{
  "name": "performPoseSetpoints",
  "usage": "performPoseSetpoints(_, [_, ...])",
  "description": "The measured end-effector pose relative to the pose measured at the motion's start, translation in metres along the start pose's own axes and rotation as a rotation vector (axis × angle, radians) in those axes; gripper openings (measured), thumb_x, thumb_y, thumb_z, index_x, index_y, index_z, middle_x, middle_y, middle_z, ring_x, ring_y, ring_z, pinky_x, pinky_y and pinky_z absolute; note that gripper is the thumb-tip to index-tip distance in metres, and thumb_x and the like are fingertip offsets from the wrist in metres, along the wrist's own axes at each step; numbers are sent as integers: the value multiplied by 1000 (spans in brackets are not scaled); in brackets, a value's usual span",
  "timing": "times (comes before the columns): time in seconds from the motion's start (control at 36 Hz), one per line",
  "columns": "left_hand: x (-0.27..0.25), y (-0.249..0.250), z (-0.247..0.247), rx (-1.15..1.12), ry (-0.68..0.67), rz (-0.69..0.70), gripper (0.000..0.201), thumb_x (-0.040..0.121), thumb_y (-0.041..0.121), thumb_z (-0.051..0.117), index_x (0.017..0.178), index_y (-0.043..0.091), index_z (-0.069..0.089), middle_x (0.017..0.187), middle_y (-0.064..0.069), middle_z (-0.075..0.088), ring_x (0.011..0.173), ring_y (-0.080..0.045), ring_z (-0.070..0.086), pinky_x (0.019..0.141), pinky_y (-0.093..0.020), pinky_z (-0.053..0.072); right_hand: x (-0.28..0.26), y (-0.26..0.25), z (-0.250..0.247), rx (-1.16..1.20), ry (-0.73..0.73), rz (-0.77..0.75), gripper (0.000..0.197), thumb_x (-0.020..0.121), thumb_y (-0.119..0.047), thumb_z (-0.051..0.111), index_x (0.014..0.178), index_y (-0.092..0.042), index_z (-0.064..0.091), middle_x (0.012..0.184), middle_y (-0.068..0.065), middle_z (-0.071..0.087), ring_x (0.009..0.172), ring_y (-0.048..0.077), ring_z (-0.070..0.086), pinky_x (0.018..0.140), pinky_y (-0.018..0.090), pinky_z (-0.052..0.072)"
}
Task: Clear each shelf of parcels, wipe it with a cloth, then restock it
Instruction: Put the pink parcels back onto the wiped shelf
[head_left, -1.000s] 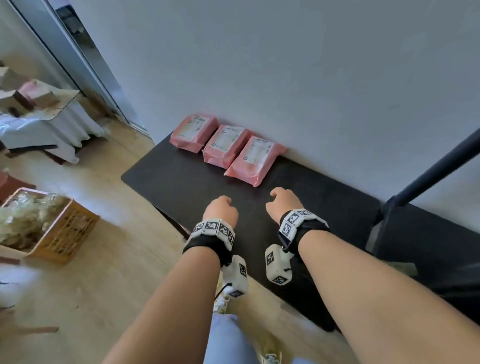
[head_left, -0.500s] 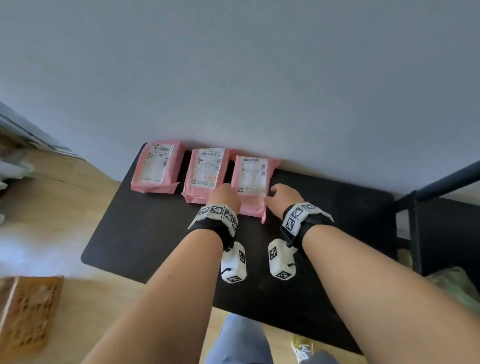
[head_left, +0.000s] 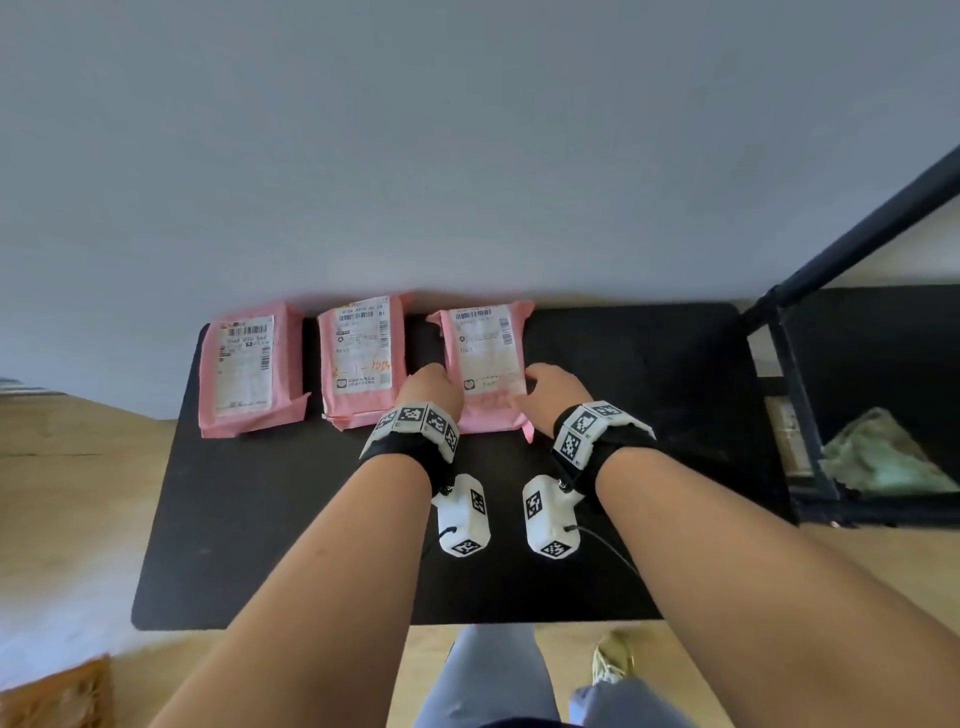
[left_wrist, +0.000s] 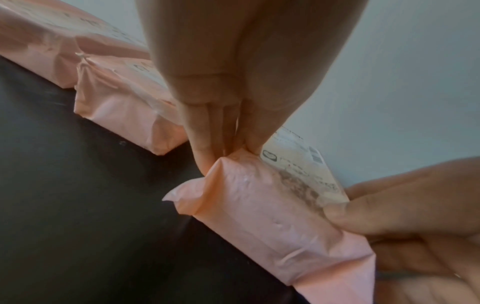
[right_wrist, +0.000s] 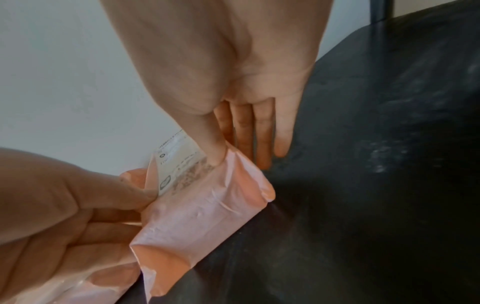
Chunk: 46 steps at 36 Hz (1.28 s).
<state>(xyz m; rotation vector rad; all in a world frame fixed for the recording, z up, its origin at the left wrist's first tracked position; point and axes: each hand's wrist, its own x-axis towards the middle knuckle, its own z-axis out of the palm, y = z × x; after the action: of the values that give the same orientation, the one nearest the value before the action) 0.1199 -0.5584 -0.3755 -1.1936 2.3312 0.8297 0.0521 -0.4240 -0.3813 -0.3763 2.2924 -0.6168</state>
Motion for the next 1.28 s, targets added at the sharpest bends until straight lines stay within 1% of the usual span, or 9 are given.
performPoseSetpoints(0.08, [-15, 7, 12, 15, -13, 25, 19, 93, 12, 43, 103, 7, 59, 102, -11, 65, 100, -27, 61, 95, -35, 45, -15, 17, -2, -6, 9, 43, 15, 92, -20, 54, 105, -13, 58, 94, 1, 62, 71, 15, 60, 55, 23, 42])
performPoseSetpoints(0.19, [-43, 16, 39, 44, -16, 98, 19, 93, 10, 42, 100, 3, 59, 104, -14, 65, 98, -30, 61, 78, -34, 46, -38, 47, -8, -24, 27, 73, 17, 88, -20, 56, 102, -13, 61, 99, 5, 65, 84, 22, 63, 71, 32, 51])
performPoseSetpoints(0.36, [-98, 29, 92, 77, -29, 144, 20, 95, 10, 41, 102, 3, 58, 104, -14, 64, 99, -29, 61, 74, -32, 43, -89, 108, -11, 28, 78, 104, 21, 90, -25, 56, 108, -15, 60, 101, 3, 65, 90, 21, 64, 85, 39, 54])
performPoseSetpoints(0.5, [-158, 43, 145, 80, -35, 209, 18, 93, 11, 41, 96, 4, 57, 96, -14, 63, 90, -30, 60, 67, -30, 40, -146, 172, -12, 56, 99, 162, 20, 90, -23, 55, 103, -10, 63, 99, 8, 66, 89, 24, 64, 82, 37, 54])
performPoseSetpoints(0.72, [-257, 79, 227, 114, -121, 308, 23, 95, 11, 40, 107, 1, 56, 107, -16, 64, 99, -30, 61, 71, -30, 41, -242, 274, -33, 130, 172, 259, 6, 86, -15, 56, 89, -13, 60, 83, 5, 66, 63, 16, 60, 52, 24, 39])
performPoseSetpoints(0.83, [-297, 111, 258, 134, -208, 390, 29, 95, 12, 46, 117, 2, 61, 116, -14, 64, 108, -29, 61, 78, -28, 45, -279, 324, -45, 203, 241, 334, 14, 88, -21, 58, 98, -13, 61, 92, 8, 69, 81, 26, 67, 73, 33, 54])
performPoseSetpoints(0.94, [-330, 148, 283, 181, -254, 469, 29, 93, 14, 50, 117, 3, 62, 117, -14, 64, 109, -30, 61, 89, -35, 49, -305, 368, -55, 361, 330, 442, 19, 93, -20, 54, 107, -10, 63, 106, 11, 66, 92, 26, 63, 90, 39, 53])
performPoseSetpoints(1.22, [-364, 256, 328, 317, -255, 671, 24, 95, 10, 45, 111, 0, 60, 111, -15, 64, 103, -29, 62, 74, -29, 45, -325, 442, -126, 366, 445, 532, 14, 95, -26, 56, 100, -14, 62, 98, 7, 68, 87, 23, 65, 85, 39, 56])
performPoseSetpoints(1.28, [-364, 283, 336, 325, -253, 696, 24, 95, 11, 46, 112, 1, 60, 111, -15, 64, 103, -29, 62, 78, -31, 48, -323, 454, -148, 360, 463, 548, 15, 95, -26, 55, 98, -14, 62, 91, 6, 67, 82, 22, 65, 82, 39, 57])
